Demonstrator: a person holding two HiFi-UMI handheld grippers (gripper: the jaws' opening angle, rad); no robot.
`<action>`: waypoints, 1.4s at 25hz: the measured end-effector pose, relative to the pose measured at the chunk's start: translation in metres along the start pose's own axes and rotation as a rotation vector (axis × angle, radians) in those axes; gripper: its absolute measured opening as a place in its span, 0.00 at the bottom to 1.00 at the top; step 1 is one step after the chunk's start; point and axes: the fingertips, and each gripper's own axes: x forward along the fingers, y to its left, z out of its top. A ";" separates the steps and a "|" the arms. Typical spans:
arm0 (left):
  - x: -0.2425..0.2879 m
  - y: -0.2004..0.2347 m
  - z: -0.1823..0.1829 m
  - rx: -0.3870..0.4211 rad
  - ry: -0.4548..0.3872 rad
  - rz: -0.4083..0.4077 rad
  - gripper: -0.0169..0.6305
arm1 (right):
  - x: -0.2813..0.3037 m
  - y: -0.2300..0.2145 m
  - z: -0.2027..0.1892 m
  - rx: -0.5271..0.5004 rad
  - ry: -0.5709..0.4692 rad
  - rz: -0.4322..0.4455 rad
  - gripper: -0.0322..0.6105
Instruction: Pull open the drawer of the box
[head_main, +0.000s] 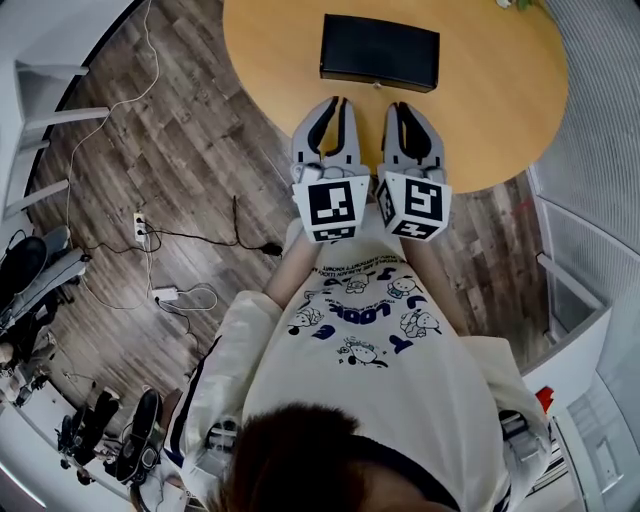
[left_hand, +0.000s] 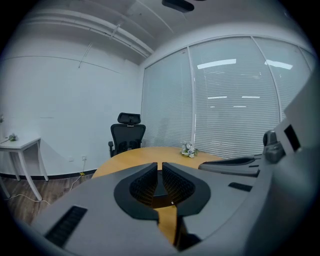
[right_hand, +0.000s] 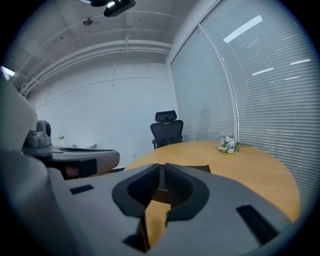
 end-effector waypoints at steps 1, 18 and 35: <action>0.005 0.001 -0.001 0.000 0.006 0.002 0.09 | 0.005 -0.001 -0.002 0.001 0.008 0.006 0.12; 0.048 0.007 -0.034 -0.006 0.104 0.019 0.09 | 0.051 -0.016 -0.037 0.038 0.126 0.042 0.12; 0.074 0.026 -0.074 -0.016 0.200 -0.025 0.09 | 0.090 -0.025 -0.103 0.118 0.290 -0.055 0.22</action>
